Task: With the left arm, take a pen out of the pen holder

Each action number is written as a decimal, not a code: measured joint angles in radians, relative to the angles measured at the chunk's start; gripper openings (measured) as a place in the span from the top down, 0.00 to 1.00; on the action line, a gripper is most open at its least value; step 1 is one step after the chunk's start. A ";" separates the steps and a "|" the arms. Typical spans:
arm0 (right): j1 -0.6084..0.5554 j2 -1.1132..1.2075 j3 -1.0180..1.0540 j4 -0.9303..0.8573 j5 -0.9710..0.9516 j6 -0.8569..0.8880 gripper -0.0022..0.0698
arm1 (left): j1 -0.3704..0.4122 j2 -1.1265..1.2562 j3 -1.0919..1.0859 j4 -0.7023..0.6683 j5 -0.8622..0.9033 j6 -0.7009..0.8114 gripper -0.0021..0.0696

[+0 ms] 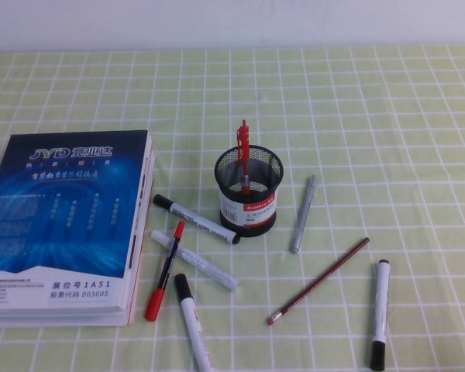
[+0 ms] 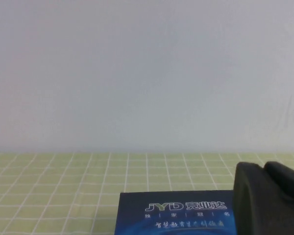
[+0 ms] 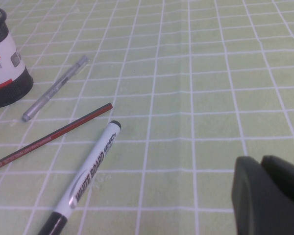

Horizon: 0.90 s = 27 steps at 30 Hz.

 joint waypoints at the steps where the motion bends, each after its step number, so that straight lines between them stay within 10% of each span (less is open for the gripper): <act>1: 0.000 0.000 0.000 0.000 0.000 0.000 0.99 | 0.009 0.000 0.027 -0.010 -0.028 0.006 0.97; 27: 0.000 0.000 0.000 0.000 0.000 0.000 0.99 | 0.080 -0.195 0.189 -0.077 0.411 -0.020 0.97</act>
